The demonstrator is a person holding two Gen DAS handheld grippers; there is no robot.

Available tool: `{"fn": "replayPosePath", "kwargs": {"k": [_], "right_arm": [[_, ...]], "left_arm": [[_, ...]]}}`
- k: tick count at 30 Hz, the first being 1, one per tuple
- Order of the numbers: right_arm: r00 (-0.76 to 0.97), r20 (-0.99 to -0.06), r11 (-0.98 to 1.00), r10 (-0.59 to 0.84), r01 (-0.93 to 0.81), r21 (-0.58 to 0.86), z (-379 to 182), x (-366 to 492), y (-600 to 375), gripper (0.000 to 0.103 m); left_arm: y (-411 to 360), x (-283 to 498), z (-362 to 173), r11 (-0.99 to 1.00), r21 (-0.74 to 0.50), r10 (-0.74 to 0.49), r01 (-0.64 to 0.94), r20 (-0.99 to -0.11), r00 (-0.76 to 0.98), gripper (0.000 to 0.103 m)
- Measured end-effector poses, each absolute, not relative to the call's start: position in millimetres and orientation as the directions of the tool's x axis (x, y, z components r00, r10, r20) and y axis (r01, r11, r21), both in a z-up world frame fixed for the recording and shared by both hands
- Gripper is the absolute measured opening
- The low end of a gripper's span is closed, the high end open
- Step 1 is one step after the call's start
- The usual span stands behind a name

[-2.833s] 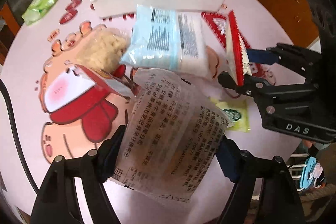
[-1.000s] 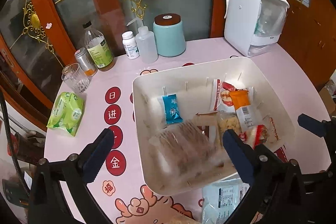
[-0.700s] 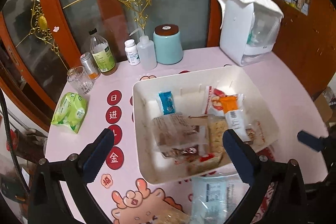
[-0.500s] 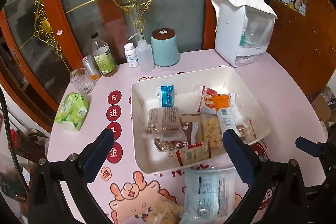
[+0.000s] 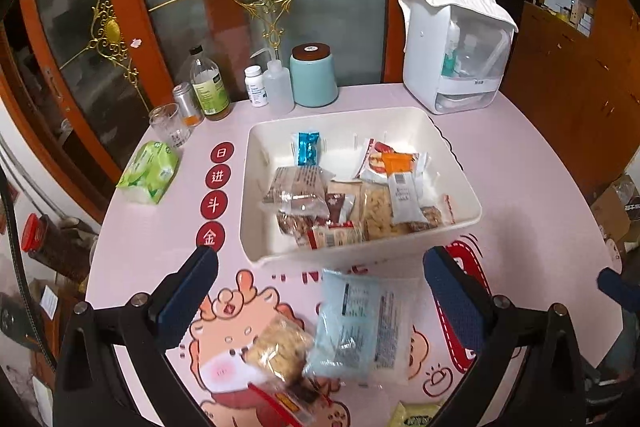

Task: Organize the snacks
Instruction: 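Move both grippers back from the tray toward the remaining snacks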

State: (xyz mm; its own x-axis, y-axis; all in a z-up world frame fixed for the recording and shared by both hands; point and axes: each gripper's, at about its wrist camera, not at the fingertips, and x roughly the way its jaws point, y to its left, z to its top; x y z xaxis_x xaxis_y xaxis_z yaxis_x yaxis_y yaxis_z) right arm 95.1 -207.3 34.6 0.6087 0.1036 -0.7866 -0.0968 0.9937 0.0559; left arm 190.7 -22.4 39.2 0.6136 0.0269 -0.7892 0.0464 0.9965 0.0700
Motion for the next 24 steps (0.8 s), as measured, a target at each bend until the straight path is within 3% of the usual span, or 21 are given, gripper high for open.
{"fn": "replayPosePath", "kwargs": {"k": [12,24], "right_arm": [[0.627,-0.777,0.993,0.058,-0.113,-0.017,33,52,-234,0.092],[0.584,-0.801,0.984,0.131,-0.173,0.035,-4,29,-240,0.092]], "left_arm": [[-49,113,39,0.993,0.116,0.085,0.007,-0.768,0.635,0.102],[-52,65,24,0.995,0.095,0.089,-0.022,-0.789,0.608,0.102]]}}
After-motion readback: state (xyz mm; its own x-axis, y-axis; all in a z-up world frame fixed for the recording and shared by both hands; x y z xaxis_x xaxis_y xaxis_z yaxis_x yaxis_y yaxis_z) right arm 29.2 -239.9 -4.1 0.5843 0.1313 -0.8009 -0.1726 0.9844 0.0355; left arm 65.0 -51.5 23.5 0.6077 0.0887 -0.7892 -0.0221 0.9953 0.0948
